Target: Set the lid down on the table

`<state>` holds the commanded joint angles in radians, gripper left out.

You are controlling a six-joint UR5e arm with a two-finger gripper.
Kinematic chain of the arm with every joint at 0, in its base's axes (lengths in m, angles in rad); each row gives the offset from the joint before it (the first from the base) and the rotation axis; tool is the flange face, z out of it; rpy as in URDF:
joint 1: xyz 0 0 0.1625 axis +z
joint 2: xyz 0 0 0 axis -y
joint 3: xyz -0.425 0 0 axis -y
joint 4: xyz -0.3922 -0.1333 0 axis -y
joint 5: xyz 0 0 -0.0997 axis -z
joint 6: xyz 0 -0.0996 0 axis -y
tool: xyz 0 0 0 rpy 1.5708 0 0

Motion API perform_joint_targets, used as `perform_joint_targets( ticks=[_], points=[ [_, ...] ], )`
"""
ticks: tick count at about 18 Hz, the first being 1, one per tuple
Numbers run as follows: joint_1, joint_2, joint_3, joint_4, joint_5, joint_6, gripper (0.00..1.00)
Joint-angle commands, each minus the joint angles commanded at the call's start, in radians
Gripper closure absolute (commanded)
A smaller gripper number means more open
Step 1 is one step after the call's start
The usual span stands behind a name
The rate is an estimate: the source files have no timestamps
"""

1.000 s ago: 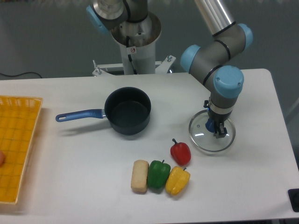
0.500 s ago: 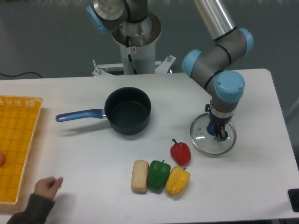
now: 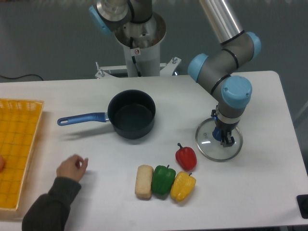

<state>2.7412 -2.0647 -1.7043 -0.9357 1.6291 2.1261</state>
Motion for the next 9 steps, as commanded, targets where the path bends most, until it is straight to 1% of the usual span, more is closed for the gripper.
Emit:
perform_joint_targets(
  ticks=[3,4,7,9],
  points=[
    [0.000,-0.002,0.000,0.000,0.000,-0.002,0.51],
    [0.000,0.000,0.000,0.000,0.000,0.000,0.48],
    [0.000,-0.002,0.000,0.000,0.000,0.003,0.29],
    [0.000,-0.002,0.000,0.000,0.000,0.005,0.27]
  ],
)
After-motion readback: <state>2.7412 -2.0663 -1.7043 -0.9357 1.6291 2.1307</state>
